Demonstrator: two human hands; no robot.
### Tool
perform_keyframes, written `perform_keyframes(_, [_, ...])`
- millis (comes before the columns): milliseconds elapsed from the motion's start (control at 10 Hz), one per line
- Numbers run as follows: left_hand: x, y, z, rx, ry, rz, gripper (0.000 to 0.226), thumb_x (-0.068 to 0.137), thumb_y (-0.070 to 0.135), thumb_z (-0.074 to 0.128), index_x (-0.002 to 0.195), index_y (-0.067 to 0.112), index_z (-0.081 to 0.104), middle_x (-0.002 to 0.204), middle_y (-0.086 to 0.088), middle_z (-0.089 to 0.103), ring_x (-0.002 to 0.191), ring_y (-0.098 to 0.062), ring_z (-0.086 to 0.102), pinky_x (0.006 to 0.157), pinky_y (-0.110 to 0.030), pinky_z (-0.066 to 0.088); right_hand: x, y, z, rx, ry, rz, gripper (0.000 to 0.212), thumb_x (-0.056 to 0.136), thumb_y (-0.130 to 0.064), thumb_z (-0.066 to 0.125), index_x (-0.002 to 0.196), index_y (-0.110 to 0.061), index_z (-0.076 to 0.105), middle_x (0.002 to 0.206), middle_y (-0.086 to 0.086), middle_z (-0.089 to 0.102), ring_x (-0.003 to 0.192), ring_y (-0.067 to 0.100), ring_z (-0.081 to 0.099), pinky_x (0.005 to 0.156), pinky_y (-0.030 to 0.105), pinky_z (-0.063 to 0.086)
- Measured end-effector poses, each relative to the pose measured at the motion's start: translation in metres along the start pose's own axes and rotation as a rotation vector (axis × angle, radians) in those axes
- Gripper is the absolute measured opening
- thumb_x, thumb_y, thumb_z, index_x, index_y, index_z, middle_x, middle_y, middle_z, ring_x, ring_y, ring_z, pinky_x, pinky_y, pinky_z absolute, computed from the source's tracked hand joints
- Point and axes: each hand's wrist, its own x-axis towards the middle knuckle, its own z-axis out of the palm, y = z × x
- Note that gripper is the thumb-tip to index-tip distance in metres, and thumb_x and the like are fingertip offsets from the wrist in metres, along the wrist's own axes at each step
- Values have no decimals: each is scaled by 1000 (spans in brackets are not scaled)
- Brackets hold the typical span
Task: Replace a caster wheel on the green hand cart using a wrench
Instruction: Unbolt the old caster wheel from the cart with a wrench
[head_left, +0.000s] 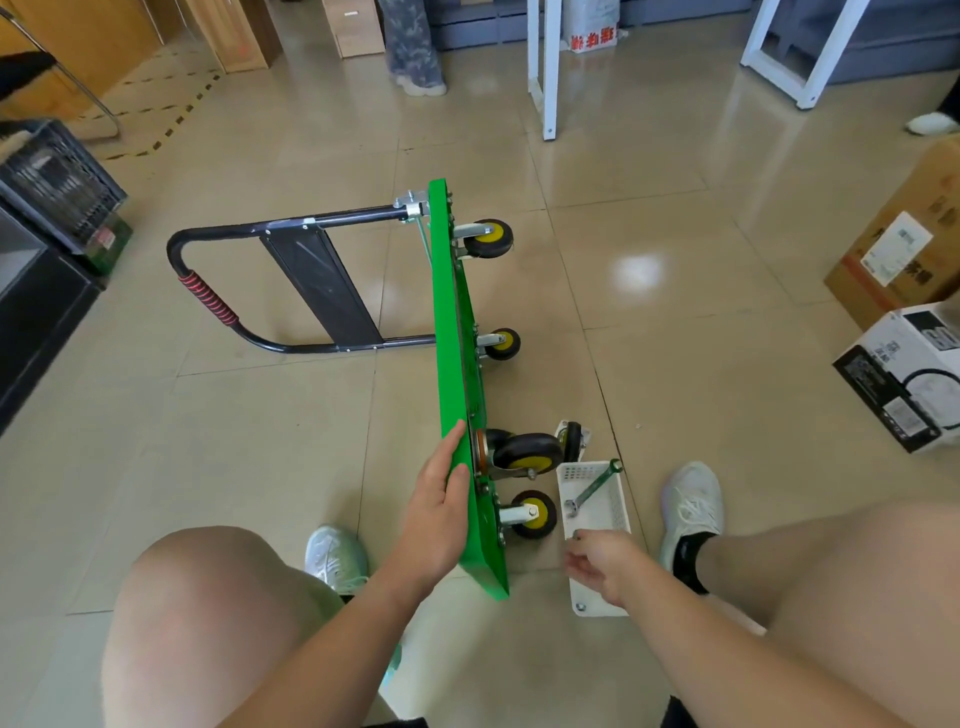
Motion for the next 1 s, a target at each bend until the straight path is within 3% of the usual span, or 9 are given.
perform_keyframes(100, [4,-9,0,4,-5,-9,51,113,29,34,157,53,31,162,15,37,146,-3,36,127,-37,27,18,15,-19,-116,99,3,10,91,2,67,98,-2,60,95,20,64,66,25,62,56,34,58])
perform_keyframes(200, [8,-16,1,8,1,4,49,111,36,36,146,70,31,159,22,36,140,12,36,122,-31,29,33,22,-38,-323,150,-80,7,90,-7,69,93,-5,63,78,11,64,63,22,63,72,41,62])
perform_keyframes(300, [10,-20,2,-1,20,12,48,104,44,37,136,79,32,156,25,38,130,29,32,116,-25,29,39,26,-50,-429,182,-75,7,89,-12,71,90,-7,67,72,9,65,63,22,63,77,42,62])
perform_keyframes(400, [11,-21,3,-1,22,2,48,98,50,36,135,81,33,153,29,40,129,29,33,114,-24,30,47,32,-49,-290,227,-33,26,91,-14,69,114,-3,69,99,14,72,74,22,66,78,38,61])
perform_keyframes(500, [12,-21,2,-5,24,13,48,97,49,36,131,83,34,148,36,39,129,30,32,111,-18,28,45,34,-46,-960,65,-212,43,98,-10,56,140,-10,55,131,13,62,116,33,60,92,37,51])
perform_keyframes(600, [11,-19,1,-5,10,12,48,97,50,36,132,83,32,153,30,39,131,30,31,112,-19,29,30,21,-28,-533,126,-186,30,95,-7,60,124,-8,67,118,12,66,110,33,64,93,40,53])
perform_keyframes(700, [12,-21,0,-12,-3,21,48,101,48,36,138,78,33,158,26,38,136,24,31,123,-28,28,5,7,2,-377,47,-276,12,90,-13,70,97,-21,74,101,9,73,88,27,68,69,36,55])
perform_keyframes(800, [14,-27,0,-24,7,38,49,110,36,38,151,61,35,158,21,40,144,11,34,128,-39,27,-23,-9,37,-325,-191,-365,6,92,-27,72,92,-21,76,88,1,77,69,14,67,52,23,48])
perform_keyframes(1000, [14,-29,1,-38,21,65,52,107,37,39,156,50,36,158,16,42,146,8,35,129,-40,25,-36,-16,76,-408,-270,-383,28,91,-50,69,93,-23,75,84,-7,78,75,15,74,63,30,57])
